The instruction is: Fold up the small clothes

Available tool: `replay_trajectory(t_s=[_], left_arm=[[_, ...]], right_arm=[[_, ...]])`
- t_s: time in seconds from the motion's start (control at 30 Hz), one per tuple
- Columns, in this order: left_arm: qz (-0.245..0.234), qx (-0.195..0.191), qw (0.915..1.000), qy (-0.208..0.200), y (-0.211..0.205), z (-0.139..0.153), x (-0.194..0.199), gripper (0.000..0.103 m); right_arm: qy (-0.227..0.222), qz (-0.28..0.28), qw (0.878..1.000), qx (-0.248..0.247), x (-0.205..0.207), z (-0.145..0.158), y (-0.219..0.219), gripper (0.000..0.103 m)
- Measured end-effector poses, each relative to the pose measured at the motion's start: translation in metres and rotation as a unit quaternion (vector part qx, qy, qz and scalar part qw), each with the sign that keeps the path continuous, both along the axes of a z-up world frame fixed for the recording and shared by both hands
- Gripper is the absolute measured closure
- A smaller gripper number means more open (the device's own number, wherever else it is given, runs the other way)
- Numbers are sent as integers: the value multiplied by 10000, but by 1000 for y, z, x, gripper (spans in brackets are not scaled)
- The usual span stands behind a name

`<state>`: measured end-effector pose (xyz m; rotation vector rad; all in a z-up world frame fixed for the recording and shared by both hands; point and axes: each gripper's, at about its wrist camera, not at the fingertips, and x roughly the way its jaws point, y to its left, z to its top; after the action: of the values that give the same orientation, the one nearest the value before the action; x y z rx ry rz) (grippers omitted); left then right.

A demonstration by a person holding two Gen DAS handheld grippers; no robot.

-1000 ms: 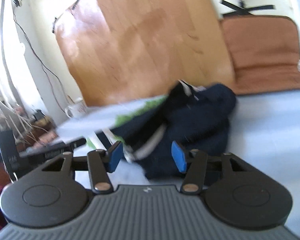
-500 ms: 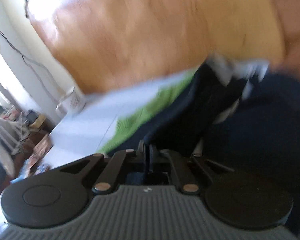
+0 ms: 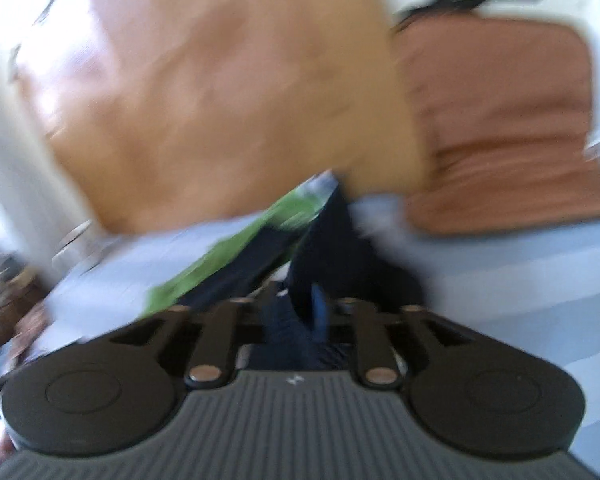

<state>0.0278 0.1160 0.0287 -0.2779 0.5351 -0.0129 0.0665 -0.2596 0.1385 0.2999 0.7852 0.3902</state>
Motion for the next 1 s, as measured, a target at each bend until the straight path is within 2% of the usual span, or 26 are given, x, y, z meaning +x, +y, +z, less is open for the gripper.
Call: replay_trajectory(t_s=[0.03,0.13,0.23,0.43,0.53,0.57,0.6,0.63,0.7,0.77,0.83,0.87,0.93,1.0], left_arm=[[2,40,10000,-17,1,1,-3,0],[16,183,9998,-120,6,6,-10,0],[11,254,9994,-218,10,13,-14,0],[-532,481,9973,-179,-16,17,18,0],[-932,633,9932,300,-37,0,49,1],[-1042,594,9917,466,-41,-6,55,15],[-1219,527,9894,588,-45,-11,57,57],[-1474,479,9855,697,-49,-15,57,73],[-1674,471,9835,495,-49,-14,41,88],[-2051,113,9781,343,-39,-8,21,90],[-2419,-272,9696,233,-24,-2,-2,90],[-2618,-307,9646,90,-18,0,-19,90],[-2890,-209,9569,-186,-5,4,-54,90],[-3035,-109,9526,-176,8,4,-84,86]], right_arm=[[134,161,9997,108,2,-8,15,54],[465,516,9974,182,11,-27,51,52],[582,541,9968,-1,19,-40,71,52],[355,116,9951,-910,39,-46,56,52],[-157,-336,9845,-1717,39,-35,25,54],[-312,-674,9753,-2080,44,-33,12,55],[-277,-1063,9669,-2301,50,-30,-6,55],[-124,-1478,9595,-2396,55,-24,-26,52],[-141,-1502,9676,-2023,56,-3,-49,53],[-669,-1009,9696,-2126,48,23,-34,52],[-1181,-342,9635,-2376,46,42,-1,46],[-1328,-42,9617,-2396,49,47,16,43],[-1378,520,9620,-2299,58,50,47,40],[-1232,1035,9620,-2208,69,44,79,39]])
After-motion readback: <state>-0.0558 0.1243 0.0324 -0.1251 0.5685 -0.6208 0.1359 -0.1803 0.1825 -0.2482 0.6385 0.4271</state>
